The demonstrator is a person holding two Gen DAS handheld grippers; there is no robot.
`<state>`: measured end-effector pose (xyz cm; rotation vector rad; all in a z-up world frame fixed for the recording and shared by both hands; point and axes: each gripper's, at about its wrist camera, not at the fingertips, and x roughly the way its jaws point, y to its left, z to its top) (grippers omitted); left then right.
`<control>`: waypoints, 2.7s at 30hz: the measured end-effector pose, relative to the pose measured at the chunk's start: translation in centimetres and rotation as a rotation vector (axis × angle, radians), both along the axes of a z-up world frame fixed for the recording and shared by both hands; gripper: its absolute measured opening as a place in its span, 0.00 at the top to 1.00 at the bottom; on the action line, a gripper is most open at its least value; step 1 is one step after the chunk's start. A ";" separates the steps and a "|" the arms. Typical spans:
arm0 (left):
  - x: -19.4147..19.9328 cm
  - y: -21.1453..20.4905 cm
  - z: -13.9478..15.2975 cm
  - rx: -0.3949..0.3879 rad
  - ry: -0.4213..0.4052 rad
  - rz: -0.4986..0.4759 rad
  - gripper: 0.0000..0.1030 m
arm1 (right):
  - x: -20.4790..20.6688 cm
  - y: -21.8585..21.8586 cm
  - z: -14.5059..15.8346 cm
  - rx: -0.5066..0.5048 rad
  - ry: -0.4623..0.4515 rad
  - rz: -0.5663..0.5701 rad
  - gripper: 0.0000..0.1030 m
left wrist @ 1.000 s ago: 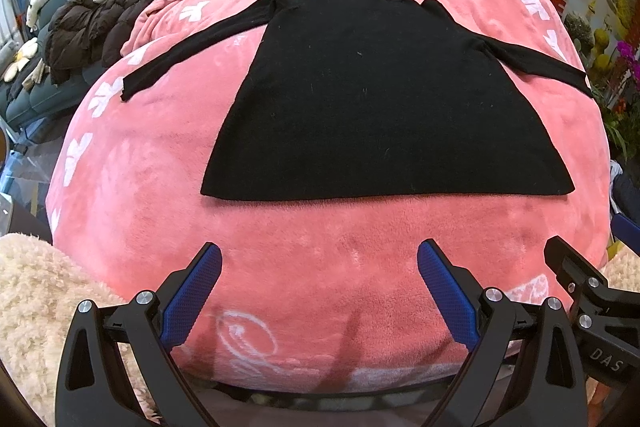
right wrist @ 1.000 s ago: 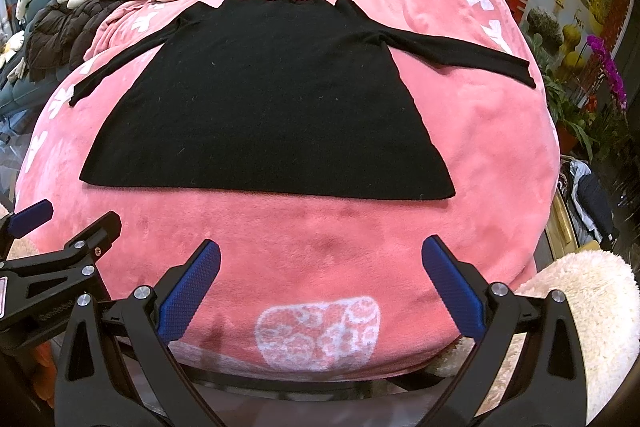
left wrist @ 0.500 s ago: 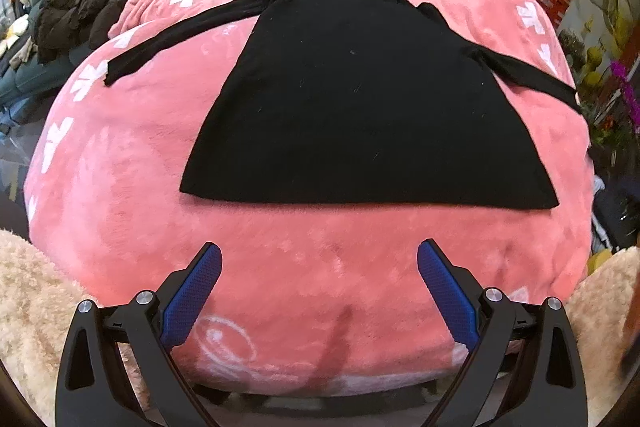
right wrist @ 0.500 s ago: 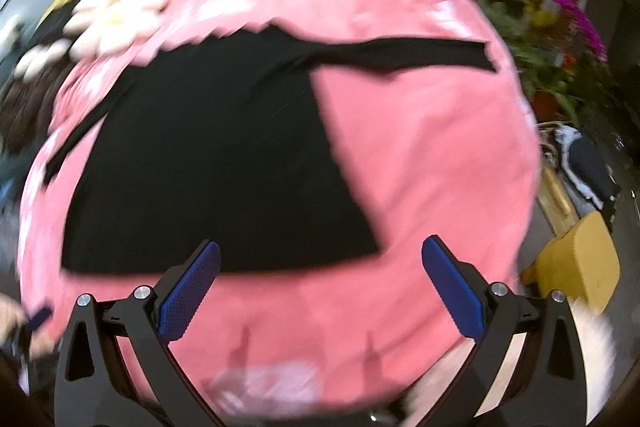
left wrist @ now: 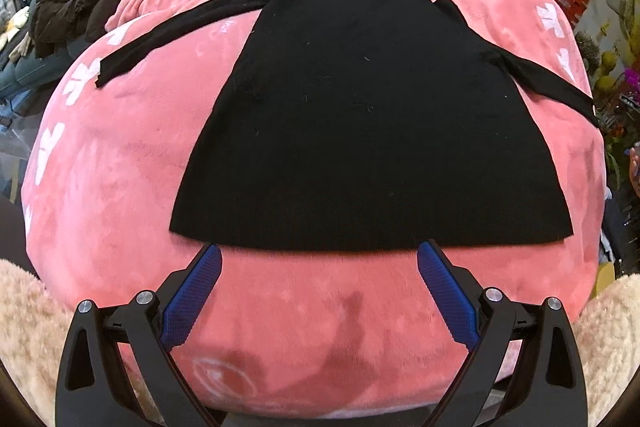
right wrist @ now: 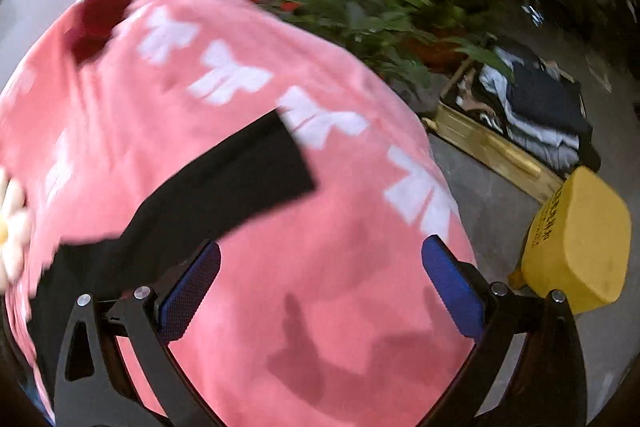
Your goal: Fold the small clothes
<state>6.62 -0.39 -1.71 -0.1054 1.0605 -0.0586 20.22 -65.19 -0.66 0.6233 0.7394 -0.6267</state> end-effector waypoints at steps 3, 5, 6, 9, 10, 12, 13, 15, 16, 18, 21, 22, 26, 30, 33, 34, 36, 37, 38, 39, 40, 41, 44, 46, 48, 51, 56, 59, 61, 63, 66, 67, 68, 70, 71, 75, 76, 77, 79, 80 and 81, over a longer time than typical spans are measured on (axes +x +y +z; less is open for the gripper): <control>1.3 -0.2 -0.1 0.004 0.010 0.003 0.07 | 2.1 -1.9 -1.6 0.057 -0.028 -0.041 0.04; 2.3 -0.3 -0.2 -0.008 0.016 0.003 0.07 | 4.0 -2.2 -2.8 0.071 -0.008 -0.027 0.04; 2.6 -0.4 -0.2 -0.012 0.017 0.004 0.07 | 4.8 -2.0 -3.2 0.071 0.010 -0.015 0.04; 3.6 -0.6 -0.5 -0.023 0.018 0.003 0.07 | 6.5 -0.9 -3.7 0.021 0.032 0.023 0.30; 3.9 -0.6 -0.7 -0.026 0.020 0.003 0.07 | 6.8 -0.5 -3.5 0.013 0.010 0.044 0.48; 4.3 -0.4 -0.9 -0.036 0.021 0.005 0.07 | 7.0 -0.1 -2.8 0.054 -0.041 0.074 0.94; 4.4 -0.3 -1.0 -0.044 0.022 0.007 0.07 | 7.1 0.3 -1.9 0.065 -0.085 0.077 0.93; 4.5 0.1 -1.2 -0.057 0.021 0.009 0.07 | 7.3 1.7 0.4 0.046 -0.156 0.104 0.93; 4.6 0.2 -1.3 -0.059 0.020 0.009 0.07 | 7.7 3.0 2.1 0.040 -0.198 0.135 0.93; 4.6 0.6 -1.4 -0.071 0.019 0.006 0.07 | 8.7 5.5 4.9 0.031 -0.259 0.197 0.93; 4.5 1.1 -1.4 -0.092 0.008 0.002 0.07 | 10.7 11.2 9.8 0.005 -0.340 0.339 0.93; 4.5 1.3 -1.5 -0.102 0.005 0.003 0.07 | 11.6 13.9 11.6 -0.005 -0.360 0.402 0.93; 4.2 1.9 -1.6 -0.147 -0.002 0.009 0.07 | 14.6 24.0 15.4 -0.019 -0.392 0.610 0.93; 3.7 2.4 -1.2 -0.184 -0.020 0.005 0.07 | 16.9 35.1 15.3 -0.047 -0.355 0.804 0.93; 3.6 3.0 -0.9 -0.213 -0.027 0.009 0.07 | 18.7 42.9 12.1 -0.052 -0.275 0.922 0.93; 3.7 3.3 -0.7 -0.223 -0.030 0.015 0.07 | 19.2 45.5 10.3 -0.049 -0.234 0.960 0.93; 4.1 3.8 -0.5 -0.239 -0.035 0.024 0.07 | 20.1 49.0 6.9 -0.053 -0.162 1.008 0.91; 4.4 4.1 -0.3 -0.246 -0.038 0.033 0.07 | 20.6 51.2 4.3 -0.041 -0.101 1.048 0.89; 4.6 4.3 -0.2 -0.254 -0.040 0.038 0.07 | 21.0 51.9 2.6 -0.036 -0.060 1.073 0.88; 5.0 4.7 0.0 -0.263 -0.043 0.046 0.07 | 21.1 53.1 1.1 -0.045 -0.016 1.096 0.88; 5.5 5.0 0.2 -0.265 -0.046 0.054 0.07 | 20.7 54.5 -0.4 -0.073 0.023 1.128 0.88; 5.8 5.2 0.3 -0.264 -0.050 0.058 0.07 | 20.5 54.9 -0.9 -0.089 0.038 1.146 0.88; 7.9 6.0 1.2 -0.259 -0.068 0.054 0.07 | 18.2 52.8 0.0 -0.070 -0.022 1.151 0.81; 9.7 6.2 1.9 -0.281 -0.082 0.051 0.06 | 15.4 48.8 1.9 -0.120 -0.095 1.075 0.51; 12.9 5.9 2.5 -0.321 -0.086 0.043 0.06 | 11.9 44.3 3.5 -0.216 -0.143 0.984 0.32; 18.8 4.2 3.8 -0.366 -0.106 0.022 0.06 | 7.7 38.2 3.7 -0.324 -0.089 0.867 0.32; 28.5 -0.3 3.7 -0.401 -0.086 0.009 0.06 | 1.9 30.8 1.4 -0.245 -0.025 0.750 0.32; 33.8 -1.3 0.1 -0.417 0.042 0.098 0.06 | -1.0 29.2 -0.1 -0.244 0.007 0.713 0.32; 35.9 -0.9 -2.4 -0.467 0.110 0.188 0.08 | -2.5 28.8 -1.1 -0.231 0.012 0.698 0.32; 36.3 -0.5 -1.7 -0.477 0.029 0.221 0.10 | -3.2 28.4 -2.2 -0.213 0.018 0.687 0.29; 38.3 -1.2 -0.6 -0.527 -0.008 0.109 0.92 | -2.0 28.0 -3.2 -0.162 0.030 0.688 0.28; 38.9 -1.2 0.1 -0.532 -0.021 0.091 1.00 | -1.8 28.1 -3.2 -0.155 0.014 0.697 0.28; 38.9 -0.9 1.1 -0.509 -0.060 0.095 1.00 | -1.6 28.3 -3.2 -0.165 0.002 0.706 0.28; 38.6 0.7 3.2 -0.466 -0.153 0.123 1.00 | -1.1 28.8 -2.9 -0.201 -0.004 0.724 0.28; 38.8 1.6 3.3 -0.469 -0.170 0.148 1.00 | -0.7 29.0 -2.8 -0.201 -0.006 0.733 0.28; 39.4 4.5 0.5 -0.442 -0.060 0.217 1.00 | 2.0 29.0 -2.2 -0.189 -0.030 0.732 0.28; 39.0 4.4 0.0 -0.456 -0.035 0.201 1.00 | 2.7 29.0 -1.8 -0.186 -0.038 0.724 0.28; 38.2 4.1 -0.2 -0.454 -0.024 0.177 0.96 | 3.2 29.0 -1.3 -0.173 -0.057 0.719 0.28; 37.1 3.2 -0.4 -0.454 0.004 0.129 0.65 | 3.1 29.3 -0.8 -0.177 -0.077 0.720 0.28; 36.3 2.5 -0.8 -0.450 0.024 0.125 0.52 | 2.9 29.6 -0.7 -0.188 -0.078 0.724 0.28; 35.8 2.1 -1.3 -0.454 0.032 0.122 0.52 | 2.6 29.9 -0.8 -0.203 -0.074 0.727 0.28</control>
